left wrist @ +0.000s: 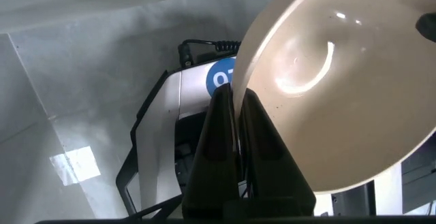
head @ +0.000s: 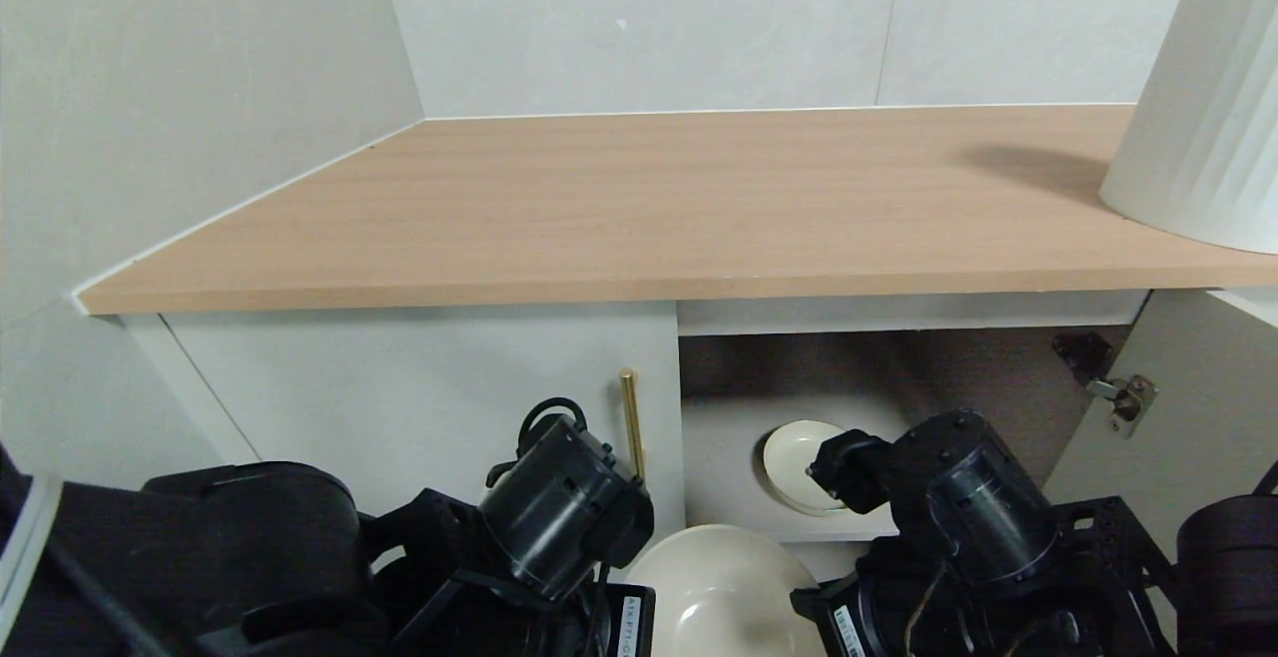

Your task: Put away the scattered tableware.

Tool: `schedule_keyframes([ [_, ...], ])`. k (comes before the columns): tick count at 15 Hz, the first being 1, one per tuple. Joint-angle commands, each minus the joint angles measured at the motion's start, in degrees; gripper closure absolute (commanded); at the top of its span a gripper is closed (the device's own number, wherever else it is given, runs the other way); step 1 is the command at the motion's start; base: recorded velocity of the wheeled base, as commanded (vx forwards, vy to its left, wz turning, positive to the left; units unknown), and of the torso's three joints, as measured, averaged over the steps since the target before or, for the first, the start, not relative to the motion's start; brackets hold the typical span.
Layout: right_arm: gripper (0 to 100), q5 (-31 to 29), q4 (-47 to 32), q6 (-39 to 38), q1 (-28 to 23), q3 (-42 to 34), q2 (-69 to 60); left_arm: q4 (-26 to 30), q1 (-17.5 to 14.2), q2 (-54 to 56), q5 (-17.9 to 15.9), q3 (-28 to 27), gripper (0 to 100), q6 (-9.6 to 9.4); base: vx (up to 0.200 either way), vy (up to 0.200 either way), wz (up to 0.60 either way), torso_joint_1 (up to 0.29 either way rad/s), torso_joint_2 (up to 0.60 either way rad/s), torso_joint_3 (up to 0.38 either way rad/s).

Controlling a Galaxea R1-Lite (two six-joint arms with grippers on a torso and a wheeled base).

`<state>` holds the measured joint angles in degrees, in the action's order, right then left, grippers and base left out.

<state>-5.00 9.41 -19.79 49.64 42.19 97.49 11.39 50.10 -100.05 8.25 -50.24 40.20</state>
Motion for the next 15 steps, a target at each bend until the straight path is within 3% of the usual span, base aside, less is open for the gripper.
schedule_keyframes([
  [1, 100, -0.1, -0.09, 0.01, 0.02, 0.0, -0.02, 0.13, -0.01, 0.12, 0.1, 0.05, 0, 0.05, 0.0, 0.0, 0.0, 0.0, 0.0, 0.0],
  [12, 100, -0.1, -0.97, 0.27, -0.33, -0.44, 0.6, 0.13, -0.27, 4.25, 0.01, -1.09, 0, 0.14, 0.0, 0.0, 0.0, 0.0, 0.0, 0.0],
  [15, 100, -0.36, -6.69, 0.71, -2.97, 0.0, 0.86, 0.22, -1.32, 7.85, 0.1, -1.62, 0, -0.13, 0.0, 0.0, 0.0, 0.0, 0.0, 0.0],
])
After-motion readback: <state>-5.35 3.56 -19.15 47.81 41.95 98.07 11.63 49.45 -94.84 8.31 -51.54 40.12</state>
